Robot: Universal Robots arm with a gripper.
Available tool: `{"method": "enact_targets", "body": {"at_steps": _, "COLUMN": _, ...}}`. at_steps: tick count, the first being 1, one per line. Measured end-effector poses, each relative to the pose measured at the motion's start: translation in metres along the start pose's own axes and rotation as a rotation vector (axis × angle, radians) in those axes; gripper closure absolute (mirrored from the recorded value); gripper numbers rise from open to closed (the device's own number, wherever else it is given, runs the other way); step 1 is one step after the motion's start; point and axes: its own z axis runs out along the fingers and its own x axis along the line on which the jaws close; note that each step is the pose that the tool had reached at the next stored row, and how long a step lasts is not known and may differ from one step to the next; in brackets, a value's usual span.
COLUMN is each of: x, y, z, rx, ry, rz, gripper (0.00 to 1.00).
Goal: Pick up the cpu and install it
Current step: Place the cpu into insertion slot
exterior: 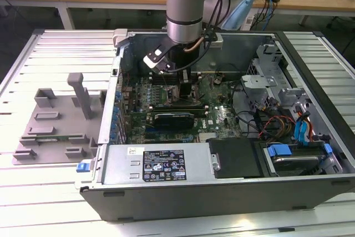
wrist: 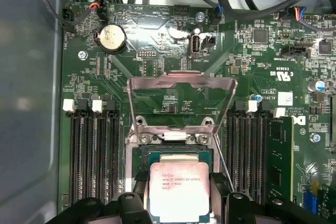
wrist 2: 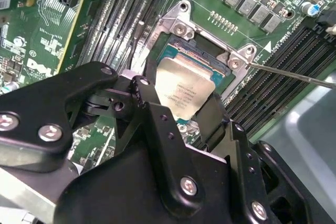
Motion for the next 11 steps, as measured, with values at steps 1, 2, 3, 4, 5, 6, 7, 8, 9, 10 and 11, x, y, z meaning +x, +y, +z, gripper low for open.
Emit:
{"method": "enact_targets", "body": {"at_steps": 1, "x": 0.0001, "y": 0.0, "z": 0.0012, "rx": 0.0, "ry": 0.0, "rz": 0.0, "gripper": 0.45}}
{"method": "enact_targets", "body": {"at_steps": 2, "x": 0.0001, "y": -0.0001, "z": 0.0019, "rx": 0.0003, "ry": -0.0003, "rz": 0.003, "gripper": 0.45}}
{"method": "enact_targets", "body": {"at_steps": 3, "x": 0.0001, "y": -0.0001, "z": 0.0025, "rx": 0.0002, "ry": -0.0002, "rz": 0.004, "gripper": 0.45}}
{"method": "enact_targets", "body": {"at_steps": 4, "x": 0.0002, "y": -0.0001, "z": 0.0036, "rx": 0.0001, "ry": 0.0, "rz": 0.004, "gripper": 0.45}}
{"method": "enact_targets", "body": {"at_steps": 5, "x": 0.0002, "y": -0.0002, "z": 0.0042, "rx": 0.0003, "ry": -0.0002, "rz": 0.004, "gripper": 0.45}}
{"method": "enact_targets", "body": {"at_steps": 6, "x": 0.0002, "y": -0.0002, "z": 0.0046, "rx": 0.0004, "ry": -0.0003, "rz": 0.004, "gripper": 0.45}}
{"method": "enact_targets", "body": {"at_steps": 7, "x": 0.0003, "y": -0.0002, "z": 0.0049, "rx": 0.0, "ry": 0.0003, "rz": -0.002, "gripper": 0.45}}
{"method": "enact_targets", "body": {"at_steps": 8, "x": 0.0002, "y": -0.0002, "z": 0.005, "rx": -0.0002, "ry": 0.0004, "rz": -0.006, "gripper": 0.45}}
{"method": "enact_targets", "body": {"at_steps": 9, "x": 0.0003, "y": -0.0002, "z": 0.0052, "rx": -0.0007, "ry": 0.0007, "rz": -0.013, "gripper": 0.45}}
{"method": "enact_targets", "body": {"at_steps": 10, "x": 0.0003, "y": -0.0002, "z": 0.0056, "rx": -0.0011, "ry": 0.0011, "rz": -0.018, "gripper": 0.45}}
{"method": "enact_targets", "body": {"at_steps": 11, "x": 0.0004, "y": -0.0003, "z": 0.0063, "rx": -0.0012, "ry": 0.0011, "rz": -0.02, "gripper": 0.45}}
